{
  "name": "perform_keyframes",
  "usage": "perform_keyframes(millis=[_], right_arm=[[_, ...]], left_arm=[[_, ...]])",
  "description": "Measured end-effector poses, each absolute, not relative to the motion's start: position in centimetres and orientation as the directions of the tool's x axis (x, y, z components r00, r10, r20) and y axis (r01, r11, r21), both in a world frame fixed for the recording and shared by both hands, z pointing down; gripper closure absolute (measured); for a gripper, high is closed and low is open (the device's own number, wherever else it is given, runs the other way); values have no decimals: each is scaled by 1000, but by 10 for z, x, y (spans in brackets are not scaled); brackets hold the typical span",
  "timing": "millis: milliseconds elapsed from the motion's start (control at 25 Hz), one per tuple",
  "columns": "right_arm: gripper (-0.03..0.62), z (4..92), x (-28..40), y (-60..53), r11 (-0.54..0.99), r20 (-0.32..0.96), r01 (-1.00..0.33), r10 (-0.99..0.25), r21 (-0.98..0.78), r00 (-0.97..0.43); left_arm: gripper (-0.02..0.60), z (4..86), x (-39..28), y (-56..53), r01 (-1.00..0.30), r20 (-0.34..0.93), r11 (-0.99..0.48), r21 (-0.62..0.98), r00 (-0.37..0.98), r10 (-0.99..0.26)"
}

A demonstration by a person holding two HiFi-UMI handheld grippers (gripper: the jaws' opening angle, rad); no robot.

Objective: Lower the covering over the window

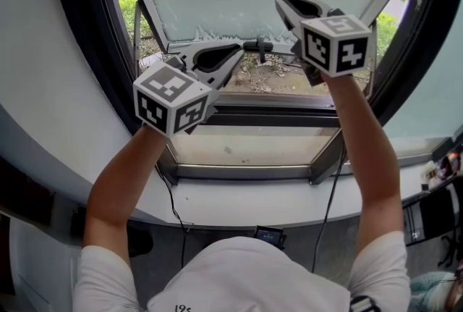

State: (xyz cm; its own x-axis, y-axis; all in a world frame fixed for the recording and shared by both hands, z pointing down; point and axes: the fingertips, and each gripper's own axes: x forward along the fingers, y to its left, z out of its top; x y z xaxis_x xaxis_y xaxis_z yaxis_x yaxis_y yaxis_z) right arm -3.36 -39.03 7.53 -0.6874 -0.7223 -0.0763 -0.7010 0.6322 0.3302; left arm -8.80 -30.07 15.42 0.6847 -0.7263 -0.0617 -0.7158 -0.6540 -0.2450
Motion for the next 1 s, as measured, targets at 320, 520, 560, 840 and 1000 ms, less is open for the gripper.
perform_keyframes(millis=[320, 520, 560, 840, 1000], right_arm=[[571, 76, -31, -393, 635, -82, -708, -724, 308, -685], [572, 79, -31, -390, 585, -78, -706, -745, 400, -662], [572, 79, -33, -388, 564, -81, -701, -751, 437, -655], [572, 81, -41, -374, 421, -113, -644, -777, 638, -619], [572, 85, -40, -375, 420, -92, -632, -783, 651, -615]], left_arm=[[555, 157, -90, -302, -711, -53, -654, -258, 687, -725], [555, 161, -90, -303, -707, -45, -657, -263, 689, -724], [555, 162, -91, -303, -707, -44, -657, -262, 689, -724], [555, 165, -91, -303, -704, -45, -661, -258, 692, -720], [555, 167, -89, -304, -706, -45, -661, -254, 691, -721]])
